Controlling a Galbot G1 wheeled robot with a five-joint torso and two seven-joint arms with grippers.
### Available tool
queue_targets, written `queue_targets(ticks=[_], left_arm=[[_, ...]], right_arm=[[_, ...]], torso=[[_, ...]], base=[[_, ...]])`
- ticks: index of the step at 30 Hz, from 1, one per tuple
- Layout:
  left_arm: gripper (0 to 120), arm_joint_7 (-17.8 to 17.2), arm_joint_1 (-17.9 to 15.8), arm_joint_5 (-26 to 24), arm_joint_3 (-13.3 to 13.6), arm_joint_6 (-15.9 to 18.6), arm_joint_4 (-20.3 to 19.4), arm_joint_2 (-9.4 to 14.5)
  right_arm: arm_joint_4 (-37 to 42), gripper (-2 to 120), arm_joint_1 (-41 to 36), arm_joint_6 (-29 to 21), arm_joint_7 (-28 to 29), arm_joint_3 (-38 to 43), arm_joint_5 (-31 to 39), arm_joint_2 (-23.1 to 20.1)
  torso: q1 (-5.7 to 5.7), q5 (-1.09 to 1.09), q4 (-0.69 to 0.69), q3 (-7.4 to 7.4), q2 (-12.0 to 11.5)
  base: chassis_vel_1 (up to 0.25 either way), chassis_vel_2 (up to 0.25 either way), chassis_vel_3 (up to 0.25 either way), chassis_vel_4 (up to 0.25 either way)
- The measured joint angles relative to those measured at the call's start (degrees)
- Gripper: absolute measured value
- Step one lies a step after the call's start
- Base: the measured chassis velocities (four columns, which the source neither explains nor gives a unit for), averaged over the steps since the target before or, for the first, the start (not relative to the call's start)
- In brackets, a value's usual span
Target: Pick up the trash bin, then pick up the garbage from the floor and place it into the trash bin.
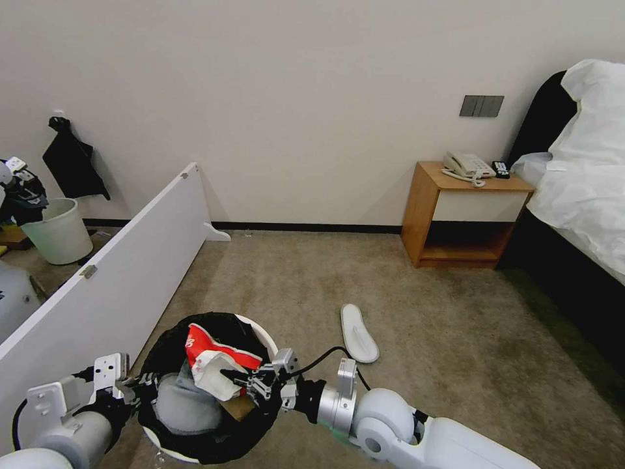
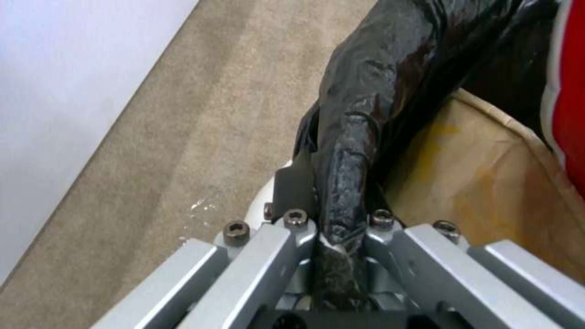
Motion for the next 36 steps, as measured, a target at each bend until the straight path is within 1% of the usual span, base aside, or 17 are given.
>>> queue_targets(ticks=[8, 15, 26, 32, 36], left_arm=[[2, 0.04, 0.18, 0.0, -0.36, 0.0, -0.09, -0.11], [2, 0.07, 0.08, 0.35, -0.05, 0.0, 0.09, -0.48], [2, 0.0, 0.02, 0.13, -0.16, 0.0, 0.0, -0.31], [2, -0.16, 0.6, 0.06, -0.22, 0.0, -0.4, -0.32], [2, -0.21, 0.76, 0.08, -0.2, 0.0, -0.61, -0.36]], right_arm=[[1.45, 0, 0.52, 0.78, -0.53, -0.75, 0.12, -0.03], [2.11, 0, 0.39, 1.38, -0.94, -0.91, 0.01, -0.42], [2.39, 0, 0.1, 1.7, -1.07, -1.52, 0.28, -0.59], [1.64, 0, -0.74, 0.03, 0.29, -2.09, 0.67, -0.52], [0.98, 0, -1.07, -1.36, 1.69, -2.58, 1.41, 0.28]], torso=[[0.0, 0.0, 0.0, 0.0, 0.0], [0.0, 0.0, -0.01, 0.0, 0.0], [0.0, 0.0, 0.0, 0.0, 0.0], [0.0, 0.0, 0.0, 0.0, 0.0], [0.0, 0.0, 0.0, 0.0, 0.0]], base=[[0.0, 0.0, 0.0, 0.0], [0.0, 0.0, 0.0, 0.0], [0.0, 0.0, 0.0, 0.0], [0.0, 0.0, 0.0, 0.0], [0.0, 0.0, 0.0, 0.0]])
